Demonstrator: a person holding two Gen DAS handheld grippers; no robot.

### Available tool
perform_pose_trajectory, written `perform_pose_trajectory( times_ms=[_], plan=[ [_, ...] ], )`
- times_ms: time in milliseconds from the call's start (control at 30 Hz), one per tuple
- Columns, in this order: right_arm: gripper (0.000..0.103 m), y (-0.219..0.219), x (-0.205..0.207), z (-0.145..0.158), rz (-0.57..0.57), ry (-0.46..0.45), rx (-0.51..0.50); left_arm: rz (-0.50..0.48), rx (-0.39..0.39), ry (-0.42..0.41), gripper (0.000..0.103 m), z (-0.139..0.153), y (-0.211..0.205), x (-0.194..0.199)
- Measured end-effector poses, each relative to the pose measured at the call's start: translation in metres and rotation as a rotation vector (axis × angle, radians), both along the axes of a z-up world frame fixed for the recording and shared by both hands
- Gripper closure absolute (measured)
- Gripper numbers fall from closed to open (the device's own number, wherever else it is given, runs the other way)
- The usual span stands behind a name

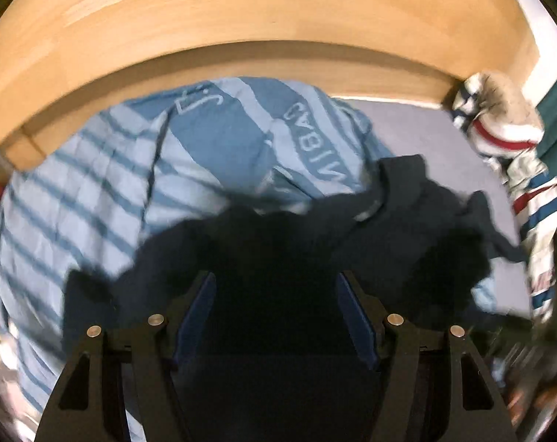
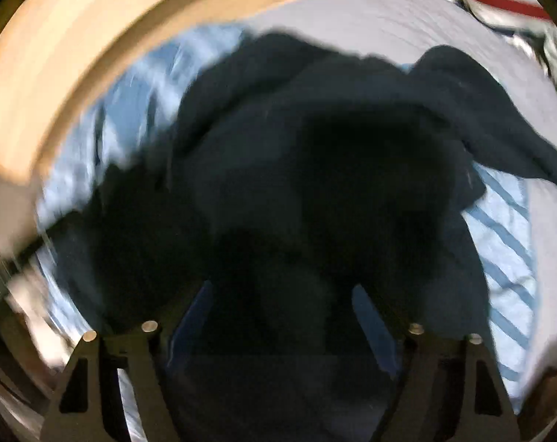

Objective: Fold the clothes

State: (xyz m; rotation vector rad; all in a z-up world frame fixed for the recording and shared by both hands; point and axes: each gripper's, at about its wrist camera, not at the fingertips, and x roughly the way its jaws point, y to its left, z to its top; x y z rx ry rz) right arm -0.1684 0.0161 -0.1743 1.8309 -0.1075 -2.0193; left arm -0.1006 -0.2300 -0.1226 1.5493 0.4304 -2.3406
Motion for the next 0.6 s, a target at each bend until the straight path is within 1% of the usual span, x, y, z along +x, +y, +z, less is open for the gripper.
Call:
perform_pose_trajectory(
  times_ms=[100,167,233,267,333,367,400,433,467,500,533,567,600],
  plan=[
    [0.021,-0.018,-0.042,0.004,-0.063,-0.001,-0.031,0.009,-0.013,-0.072,0.034,-0.012,-0.022,-0.015],
    [0.021,-0.038,-0.067,0.002,-0.066,-0.017,-0.046,0.034,-0.01,-0.109,0.034,-0.023,-0.039,-0.02],
    [0.016,-0.06,-0.092,-0.001,-0.068,-0.037,-0.056,0.069,0.0,-0.124,0.034,-0.036,-0.054,-0.025],
    [0.015,-0.073,-0.1,-0.007,-0.068,-0.056,-0.046,0.087,0.013,-0.128,0.034,-0.043,-0.062,-0.027],
    [0.014,-0.092,-0.113,-0.026,-0.054,-0.074,0.02,0.125,0.073,-0.127,0.034,-0.062,-0.072,-0.028],
    [0.013,-0.099,-0.116,-0.038,-0.03,-0.09,0.053,0.144,0.103,-0.126,0.034,-0.072,-0.078,-0.029],
    [0.015,-0.105,-0.115,-0.046,-0.002,-0.089,0.082,0.158,0.123,-0.119,0.035,-0.079,-0.081,-0.029],
    [0.02,-0.107,-0.108,-0.046,0.037,-0.048,0.1,0.163,0.125,-0.099,0.049,-0.08,-0.079,-0.025],
    [0.04,-0.109,-0.102,-0.046,0.075,-0.007,0.117,0.164,0.121,-0.075,0.076,-0.079,-0.076,-0.021],
    [0.073,-0.11,-0.095,-0.045,0.114,0.034,0.127,0.16,0.104,-0.044,0.083,-0.073,-0.072,-0.017],
    [0.081,-0.109,-0.088,-0.037,0.154,0.076,0.109,0.156,0.088,-0.012,0.089,-0.067,-0.068,-0.012],
    [0.084,-0.105,-0.082,-0.026,0.191,0.111,0.069,0.165,0.091,0.034,0.091,-0.06,-0.068,-0.007],
    [0.086,-0.1,-0.08,-0.015,0.208,0.141,0.04,0.199,0.131,0.106,0.091,-0.053,-0.072,0.0]
  ],
)
